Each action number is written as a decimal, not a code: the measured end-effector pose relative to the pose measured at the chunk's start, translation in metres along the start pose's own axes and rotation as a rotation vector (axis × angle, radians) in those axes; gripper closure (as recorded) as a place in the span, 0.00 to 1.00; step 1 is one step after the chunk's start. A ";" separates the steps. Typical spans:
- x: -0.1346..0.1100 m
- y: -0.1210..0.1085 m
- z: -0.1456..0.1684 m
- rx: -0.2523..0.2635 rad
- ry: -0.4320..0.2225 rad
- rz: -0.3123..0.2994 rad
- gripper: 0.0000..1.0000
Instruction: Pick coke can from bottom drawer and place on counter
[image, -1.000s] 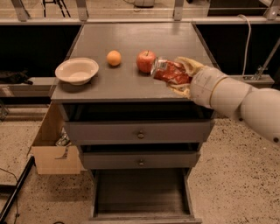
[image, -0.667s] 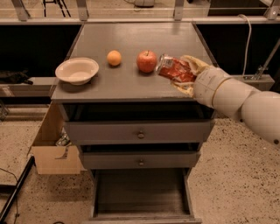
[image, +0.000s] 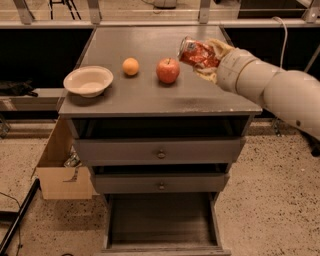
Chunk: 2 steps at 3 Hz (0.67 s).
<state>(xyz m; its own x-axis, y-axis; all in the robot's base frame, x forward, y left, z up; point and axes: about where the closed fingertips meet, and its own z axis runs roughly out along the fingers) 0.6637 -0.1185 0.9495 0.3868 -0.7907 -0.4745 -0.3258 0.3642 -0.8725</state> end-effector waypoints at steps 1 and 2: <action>0.007 -0.002 0.035 -0.018 0.008 0.040 1.00; 0.027 0.020 0.053 -0.028 0.014 0.138 1.00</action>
Offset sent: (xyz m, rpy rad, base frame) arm 0.0517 -0.0144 -0.0747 0.2461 0.1640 -0.0648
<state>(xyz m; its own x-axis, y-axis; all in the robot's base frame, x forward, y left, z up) 0.7132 -0.1066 0.9128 0.3250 -0.7407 -0.5880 -0.3992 0.4562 -0.7953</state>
